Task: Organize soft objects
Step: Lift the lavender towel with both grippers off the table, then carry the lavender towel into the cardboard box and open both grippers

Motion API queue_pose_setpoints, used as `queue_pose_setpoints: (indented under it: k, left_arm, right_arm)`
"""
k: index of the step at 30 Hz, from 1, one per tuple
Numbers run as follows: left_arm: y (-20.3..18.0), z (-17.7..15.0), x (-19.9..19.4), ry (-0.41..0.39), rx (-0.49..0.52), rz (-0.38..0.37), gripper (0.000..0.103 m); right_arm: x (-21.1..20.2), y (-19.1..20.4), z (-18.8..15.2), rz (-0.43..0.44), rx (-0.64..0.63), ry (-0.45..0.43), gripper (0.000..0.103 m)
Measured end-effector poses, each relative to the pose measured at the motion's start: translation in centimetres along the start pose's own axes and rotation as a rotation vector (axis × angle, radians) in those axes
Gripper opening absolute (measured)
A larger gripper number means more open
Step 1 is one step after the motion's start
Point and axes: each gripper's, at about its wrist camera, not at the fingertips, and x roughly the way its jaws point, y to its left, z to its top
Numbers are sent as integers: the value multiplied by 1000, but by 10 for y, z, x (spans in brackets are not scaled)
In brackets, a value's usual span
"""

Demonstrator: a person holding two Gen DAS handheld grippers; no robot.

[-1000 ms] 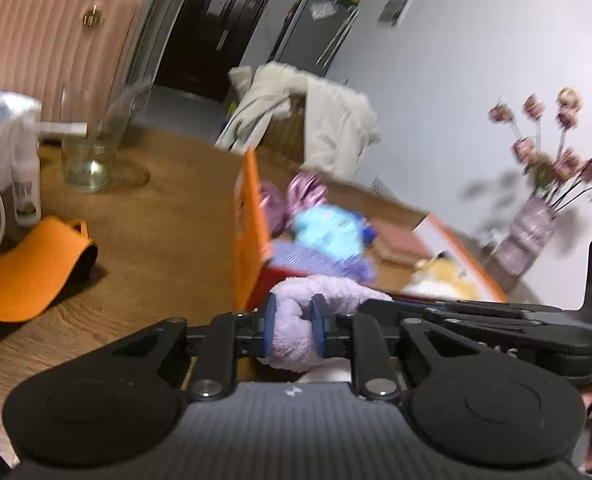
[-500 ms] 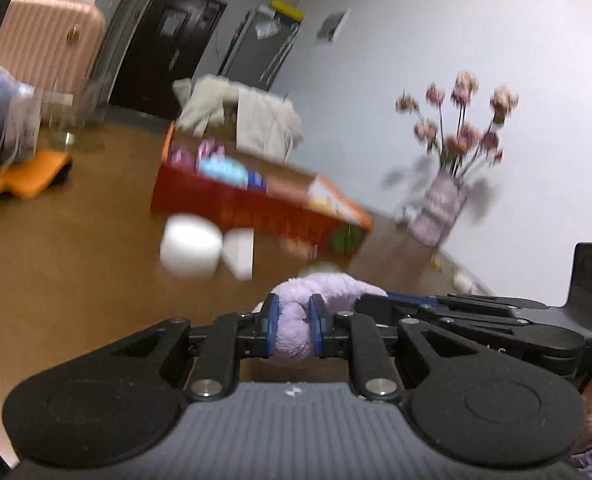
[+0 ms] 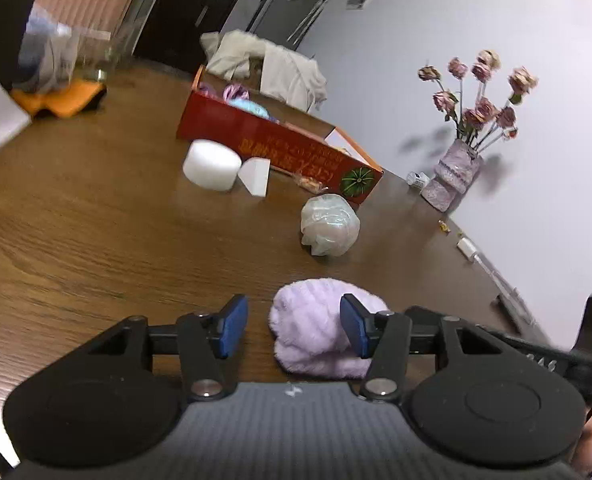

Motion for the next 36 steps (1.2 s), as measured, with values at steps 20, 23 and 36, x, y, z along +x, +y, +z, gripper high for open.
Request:
queue_pose_setpoints:
  k: [20, 23, 36]
  left_arm:
    - [-27, 31, 9, -36, 67, -88, 27]
    - [-44, 85, 25, -82, 122, -129, 27]
    - [-37, 258, 248, 10, 82, -16, 28]
  right_arm:
    - [12, 7, 37, 6, -53, -32, 18]
    - [12, 3, 95, 9, -137, -107, 18]
    - [206, -110, 271, -107, -125, 31, 18]
